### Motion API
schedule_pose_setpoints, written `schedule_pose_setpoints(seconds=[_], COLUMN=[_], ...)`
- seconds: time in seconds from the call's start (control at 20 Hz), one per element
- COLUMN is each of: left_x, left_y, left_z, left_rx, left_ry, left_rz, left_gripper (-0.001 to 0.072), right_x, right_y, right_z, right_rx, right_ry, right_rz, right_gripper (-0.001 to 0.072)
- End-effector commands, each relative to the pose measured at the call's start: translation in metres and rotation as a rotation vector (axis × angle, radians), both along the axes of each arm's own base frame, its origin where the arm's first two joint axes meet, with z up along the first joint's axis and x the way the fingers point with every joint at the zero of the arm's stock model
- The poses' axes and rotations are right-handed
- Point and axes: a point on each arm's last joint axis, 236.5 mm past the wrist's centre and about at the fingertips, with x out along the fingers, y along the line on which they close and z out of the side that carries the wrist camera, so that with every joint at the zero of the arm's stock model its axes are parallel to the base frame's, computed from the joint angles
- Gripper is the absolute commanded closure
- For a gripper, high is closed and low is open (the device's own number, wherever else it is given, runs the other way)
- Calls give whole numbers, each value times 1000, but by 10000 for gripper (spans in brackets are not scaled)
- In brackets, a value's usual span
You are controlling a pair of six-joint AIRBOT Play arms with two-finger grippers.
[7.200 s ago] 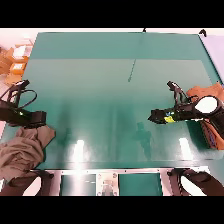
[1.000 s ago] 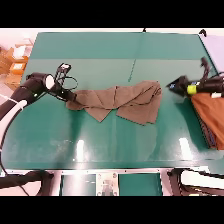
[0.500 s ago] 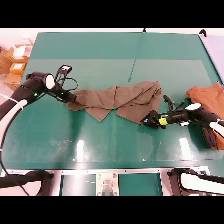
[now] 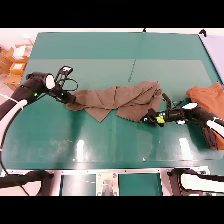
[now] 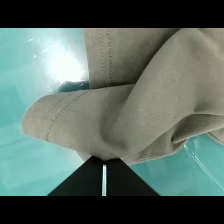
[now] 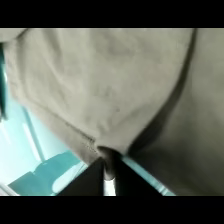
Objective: Fold the shirts.
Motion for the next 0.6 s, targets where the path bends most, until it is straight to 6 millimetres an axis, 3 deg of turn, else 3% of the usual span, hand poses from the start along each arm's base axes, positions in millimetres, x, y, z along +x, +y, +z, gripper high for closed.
schedule_pose_setpoints(seconds=[0.0, 0.1, 0.15, 0.25, 0.3, 0.35, 0.4, 0.5, 0.55], left_x=[-1, 0, 2, 13, 22, 31, 38, 33, 20], left_y=[0, 0, -1, -2, -4, -4, -3, 0, 3], left_z=[0, 2, 9, 49, 87, 133, 191, 320, 383], left_rx=[0, -2, -3, -12, -23, -36, -48, -102, -142], left_ry=[5, -1, -9, -67, -139, -232, -357, -638, -774], left_rz=[-5, -4, -5, -7, -8, -9, -7, 2, 23], left_gripper=[681, 682, 682, 683, 683, 683, 683, 683, 682], right_x=[2, 19, 37, 79, 99, 117, 131, 129, 113], right_y=[10, 20, 27, 33, 31, 25, 15, -10, -22], right_z=[-2, 14, 37, 108, 155, 215, 284, 421, 491], right_rx=[22, 58, 101, 157, 166, 164, 146, 86, 35], right_ry=[11, -49, -109, -284, -392, -529, -685, -1000, -1176], right_rz=[-2, -2, -3, 29, 49, 55, 41, 5, -7], right_gripper=[690, 690, 690, 690, 690, 690, 690, 690, 691])
